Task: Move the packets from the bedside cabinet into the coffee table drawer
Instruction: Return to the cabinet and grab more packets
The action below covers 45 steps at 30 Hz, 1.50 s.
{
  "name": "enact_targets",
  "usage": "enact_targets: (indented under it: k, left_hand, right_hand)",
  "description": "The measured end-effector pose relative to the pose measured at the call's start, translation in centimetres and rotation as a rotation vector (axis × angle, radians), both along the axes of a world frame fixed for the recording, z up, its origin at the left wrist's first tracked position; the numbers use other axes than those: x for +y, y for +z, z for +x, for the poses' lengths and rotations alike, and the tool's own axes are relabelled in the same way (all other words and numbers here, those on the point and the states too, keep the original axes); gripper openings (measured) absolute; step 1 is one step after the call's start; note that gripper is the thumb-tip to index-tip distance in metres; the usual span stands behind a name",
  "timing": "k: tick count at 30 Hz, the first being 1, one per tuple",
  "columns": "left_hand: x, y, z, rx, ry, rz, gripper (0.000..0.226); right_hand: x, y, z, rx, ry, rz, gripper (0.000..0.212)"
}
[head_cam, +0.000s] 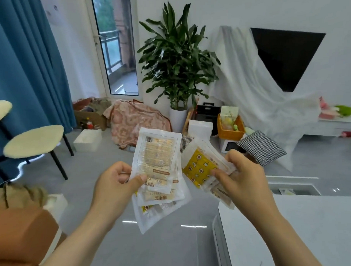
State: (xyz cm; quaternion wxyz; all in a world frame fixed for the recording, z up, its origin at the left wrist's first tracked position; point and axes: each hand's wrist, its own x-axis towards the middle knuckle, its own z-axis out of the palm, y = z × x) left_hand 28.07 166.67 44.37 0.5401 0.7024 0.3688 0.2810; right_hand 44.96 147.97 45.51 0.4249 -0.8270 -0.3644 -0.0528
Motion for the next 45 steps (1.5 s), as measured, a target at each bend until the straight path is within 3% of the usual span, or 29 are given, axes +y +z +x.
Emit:
enact_targets:
  k: [27, 45]
  left_hand:
    - [10.4, -7.4, 40.7, 0.189, -0.444, -0.092, 0.012]
    - [20.7, -10.7, 69.0, 0.351, -0.854, -0.010, 0.014]
  right_hand:
    - [5.0, -9.5, 30.7, 0.233, -0.514, -0.114, 0.027]
    - [14.4, -12.9, 47.9, 0.445, -0.929, -0.143, 0.019]
